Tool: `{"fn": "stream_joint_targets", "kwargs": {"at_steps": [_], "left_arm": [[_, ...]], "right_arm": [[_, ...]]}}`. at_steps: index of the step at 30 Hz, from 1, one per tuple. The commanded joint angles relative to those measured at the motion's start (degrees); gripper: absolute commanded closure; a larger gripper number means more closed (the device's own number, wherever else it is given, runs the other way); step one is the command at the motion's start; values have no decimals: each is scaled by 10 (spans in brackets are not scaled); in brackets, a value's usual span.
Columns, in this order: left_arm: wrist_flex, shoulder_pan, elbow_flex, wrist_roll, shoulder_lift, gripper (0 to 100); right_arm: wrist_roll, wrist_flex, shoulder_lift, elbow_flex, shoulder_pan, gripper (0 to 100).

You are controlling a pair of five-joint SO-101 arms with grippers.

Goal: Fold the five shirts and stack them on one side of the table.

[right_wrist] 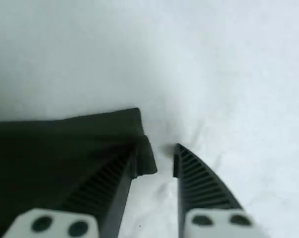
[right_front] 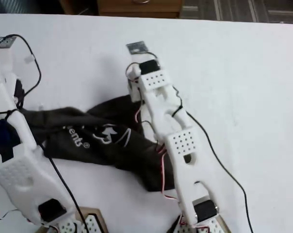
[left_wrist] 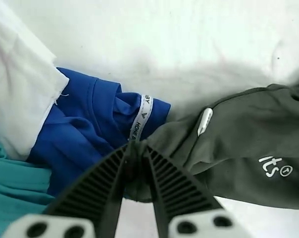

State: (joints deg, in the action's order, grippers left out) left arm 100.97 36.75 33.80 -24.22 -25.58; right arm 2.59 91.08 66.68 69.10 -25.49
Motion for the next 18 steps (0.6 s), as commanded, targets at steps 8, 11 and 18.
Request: {"fn": "stream_joint_targets", "kwargs": {"at_steps": [8,11,18], "left_arm": [[-4,-5,3,22,33,973],[-4,-5,7,23,35,973],[3,-3,67,50,40,973]], "right_arm": [[19,57,0,72,-9,979],[17,100,0,139,-7,980],[16,104,-60,248,18,980]]}}
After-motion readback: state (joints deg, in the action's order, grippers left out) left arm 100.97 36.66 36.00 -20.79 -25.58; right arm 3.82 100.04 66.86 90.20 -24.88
